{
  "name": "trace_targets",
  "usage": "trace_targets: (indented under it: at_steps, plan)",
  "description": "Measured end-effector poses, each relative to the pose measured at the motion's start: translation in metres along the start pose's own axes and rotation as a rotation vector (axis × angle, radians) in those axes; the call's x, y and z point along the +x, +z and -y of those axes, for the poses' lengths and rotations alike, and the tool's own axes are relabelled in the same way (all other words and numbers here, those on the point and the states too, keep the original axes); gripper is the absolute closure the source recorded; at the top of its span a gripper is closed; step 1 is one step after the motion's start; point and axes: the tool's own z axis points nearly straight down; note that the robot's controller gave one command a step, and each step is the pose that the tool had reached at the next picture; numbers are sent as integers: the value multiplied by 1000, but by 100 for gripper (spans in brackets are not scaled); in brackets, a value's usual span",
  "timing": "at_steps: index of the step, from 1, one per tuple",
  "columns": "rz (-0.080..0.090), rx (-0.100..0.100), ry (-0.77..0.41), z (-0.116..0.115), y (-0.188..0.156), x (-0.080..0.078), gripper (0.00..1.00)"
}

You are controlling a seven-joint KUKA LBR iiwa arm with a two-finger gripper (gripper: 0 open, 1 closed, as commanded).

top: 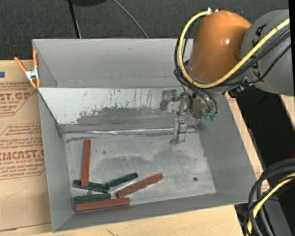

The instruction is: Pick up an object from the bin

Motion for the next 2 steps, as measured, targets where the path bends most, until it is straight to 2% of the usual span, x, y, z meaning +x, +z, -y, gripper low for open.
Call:
trace_targets:
  at_steps: [1,2]
  plan:
    - [-15,-2,-3,-1,37,6,0]
    - [-7,-2,-92,-11,73,44,0]
